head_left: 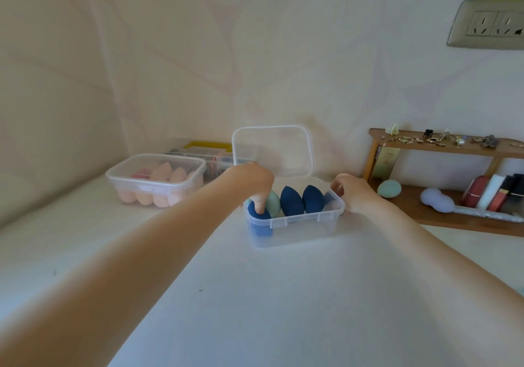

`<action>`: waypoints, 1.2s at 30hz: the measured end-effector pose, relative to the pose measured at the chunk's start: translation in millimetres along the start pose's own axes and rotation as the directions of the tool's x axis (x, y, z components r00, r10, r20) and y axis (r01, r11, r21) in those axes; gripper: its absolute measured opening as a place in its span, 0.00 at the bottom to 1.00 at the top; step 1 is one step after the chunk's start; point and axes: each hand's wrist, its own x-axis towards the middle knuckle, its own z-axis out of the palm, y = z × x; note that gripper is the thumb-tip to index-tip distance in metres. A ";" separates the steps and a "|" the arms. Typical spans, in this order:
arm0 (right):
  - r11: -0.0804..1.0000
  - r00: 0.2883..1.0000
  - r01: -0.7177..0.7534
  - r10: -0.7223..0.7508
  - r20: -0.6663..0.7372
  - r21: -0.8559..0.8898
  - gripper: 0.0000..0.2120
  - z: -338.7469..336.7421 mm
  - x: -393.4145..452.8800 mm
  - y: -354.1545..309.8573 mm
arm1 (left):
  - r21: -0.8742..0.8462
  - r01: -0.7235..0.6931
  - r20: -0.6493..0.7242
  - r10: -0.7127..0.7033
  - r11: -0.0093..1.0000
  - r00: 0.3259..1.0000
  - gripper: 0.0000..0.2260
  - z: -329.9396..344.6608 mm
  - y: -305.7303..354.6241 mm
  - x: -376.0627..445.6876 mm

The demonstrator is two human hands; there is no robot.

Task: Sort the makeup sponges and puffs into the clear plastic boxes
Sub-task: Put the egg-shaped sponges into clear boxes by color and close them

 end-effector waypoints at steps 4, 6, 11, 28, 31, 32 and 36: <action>0.867 0.976 0.004 0.106 -0.192 0.498 0.13 -32.0 -3.8 -11.6 | -0.079 0.014 -0.013 -0.015 0.997 1.000 0.15 3.5 -6.0 4.6; 0.706 0.987 0.078 0.046 -0.155 0.704 0.13 -45.1 -10.8 -29.6 | -0.102 0.009 -0.017 -0.011 0.995 1.000 0.20 4.0 -5.6 2.1; 0.838 0.914 0.059 -0.264 0.309 0.542 0.14 -36.8 -33.7 -75.8 | -0.175 -0.005 -0.040 -0.002 0.985 0.999 0.09 13.2 -5.9 6.4; 0.961 0.950 0.239 -0.261 0.173 0.138 0.12 -4.9 -32.8 -85.3 | -0.213 -0.049 -0.104 0.027 0.976 0.994 0.08 23.3 -9.3 9.1; 0.967 0.942 0.251 -0.254 0.219 0.045 0.10 0.3 -34.6 -87.6 | -0.222 -0.058 -0.115 0.033 0.973 0.993 0.14 23.5 -12.0 7.5; 0.967 0.937 0.253 -0.249 0.245 0.015 0.09 1.5 -34.4 -88.2 | -0.217 -0.052 -0.116 0.028 0.975 0.993 0.17 22.7 -12.2 5.7; 0.965 0.916 0.263 -0.242 0.320 -0.024 0.11 -0.7 -32.2 -90.2 | -0.154 -0.031 -0.182 0.002 0.988 0.983 0.20 17.5 -8.0 -3.4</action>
